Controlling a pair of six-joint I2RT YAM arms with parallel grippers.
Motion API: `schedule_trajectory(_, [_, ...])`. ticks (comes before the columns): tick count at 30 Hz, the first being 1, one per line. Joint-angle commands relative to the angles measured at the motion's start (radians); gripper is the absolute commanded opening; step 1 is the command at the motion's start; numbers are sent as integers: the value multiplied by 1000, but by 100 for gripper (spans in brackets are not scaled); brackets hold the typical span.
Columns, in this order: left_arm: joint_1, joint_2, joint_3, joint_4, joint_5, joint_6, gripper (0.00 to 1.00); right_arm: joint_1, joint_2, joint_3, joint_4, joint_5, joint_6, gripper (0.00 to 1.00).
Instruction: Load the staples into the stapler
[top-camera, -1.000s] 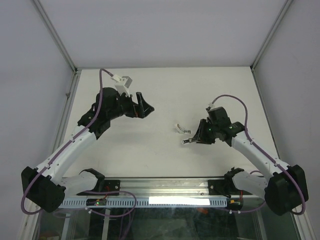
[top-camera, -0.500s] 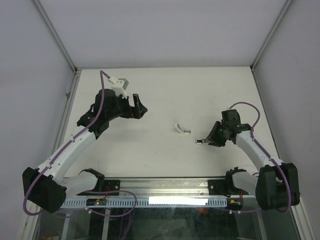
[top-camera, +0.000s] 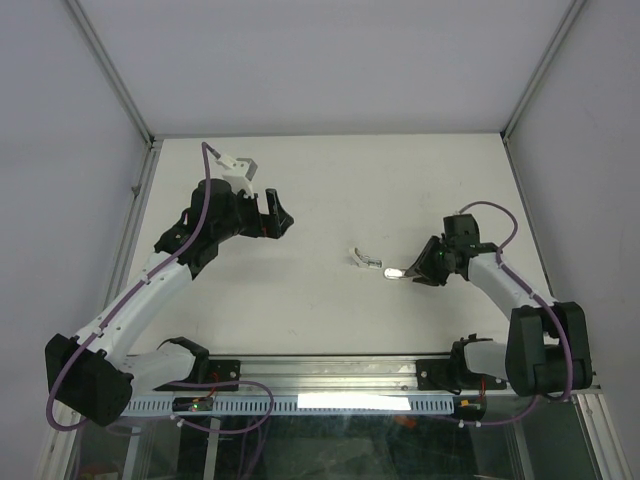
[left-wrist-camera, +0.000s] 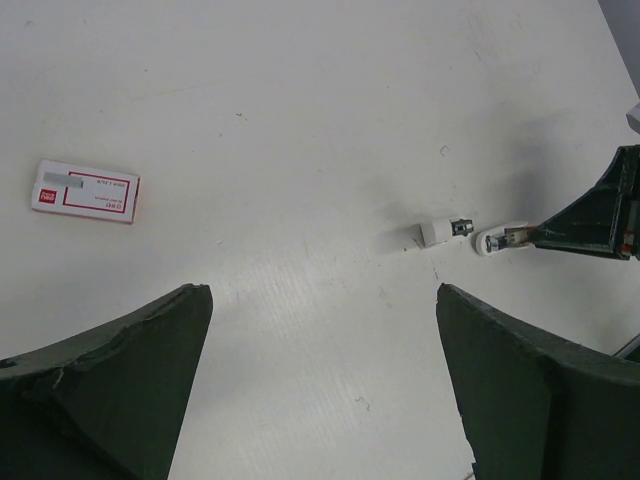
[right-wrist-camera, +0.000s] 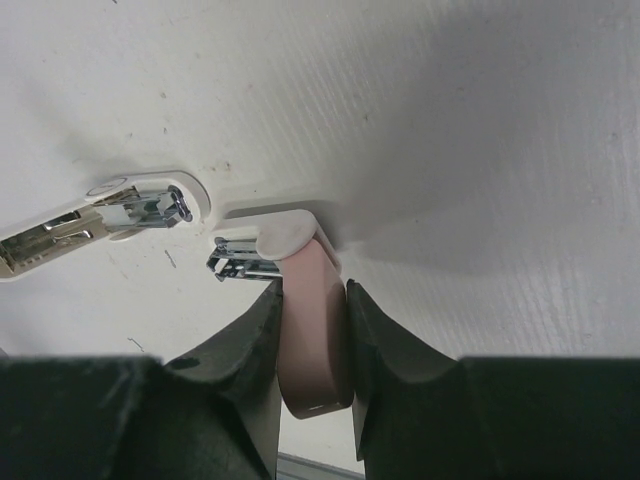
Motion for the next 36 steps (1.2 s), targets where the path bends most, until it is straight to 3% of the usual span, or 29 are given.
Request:
schedule_trajectory(1, [13, -19, 4, 25, -10, 20, 99, -6, 6, 34, 65, 30, 40, 2])
schedule_trajectory(12, [18, -23, 2, 25, -13, 22, 99, -6, 21, 57, 49, 79, 92, 5])
schedule_trajectory(16, [18, -25, 1, 25, -12, 21, 99, -5, 28, 64, 45, 84, 92, 18])
schedule_trajectory(21, [20, -29, -3, 25, -12, 22, 99, -6, 20, 65, 45, 91, 94, 49])
schedule_trajectory(25, [21, -37, -7, 26, -16, 21, 99, -5, -5, 76, 29, 115, 79, 61])
schedule_trajectory(31, [37, -49, -16, 42, -8, 2, 99, -18, -94, 99, -1, 166, 32, 74])
schedule_trajectory(36, [62, -52, -17, 56, 14, -26, 99, -19, -218, 139, -40, 242, -63, 76])
